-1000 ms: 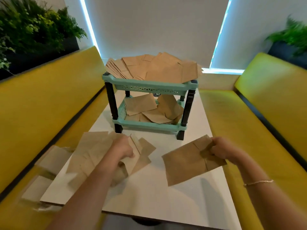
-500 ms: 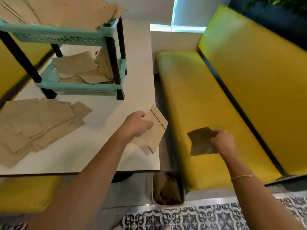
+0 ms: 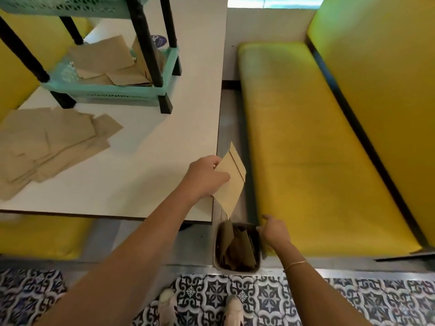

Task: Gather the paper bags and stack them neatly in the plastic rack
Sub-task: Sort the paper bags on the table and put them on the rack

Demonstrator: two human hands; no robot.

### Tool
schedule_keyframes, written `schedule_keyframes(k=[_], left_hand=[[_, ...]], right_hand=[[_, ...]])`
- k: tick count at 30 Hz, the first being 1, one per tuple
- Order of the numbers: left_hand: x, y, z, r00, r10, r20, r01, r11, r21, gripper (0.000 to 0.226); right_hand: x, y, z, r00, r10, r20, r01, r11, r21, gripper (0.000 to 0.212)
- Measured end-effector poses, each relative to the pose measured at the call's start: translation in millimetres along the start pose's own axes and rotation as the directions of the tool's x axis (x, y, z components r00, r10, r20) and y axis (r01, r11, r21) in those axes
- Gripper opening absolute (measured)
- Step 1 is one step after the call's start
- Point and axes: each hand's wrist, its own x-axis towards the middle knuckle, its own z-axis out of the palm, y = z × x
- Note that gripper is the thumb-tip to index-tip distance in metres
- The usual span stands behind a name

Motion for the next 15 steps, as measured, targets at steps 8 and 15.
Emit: schedule_keyframes(k=[8,15], left_hand=[[-1.4,18.5,21.4,0.970,0.044,0.241,-0.094,0.976,0.198,0.033],[4.5,16.6,28.0,0.949,0.032,0.313,-0.126,0.950,0.285,0.041]], right_hand=[[-11.4,-25.8,-86.1,0.996,-0.076,-0.046,0.083,0.602,0.794,0.049],[-13.5,-7.0,-100.8,0.978,-0.195,0.076,0.088,0.714,0.695,0.006]])
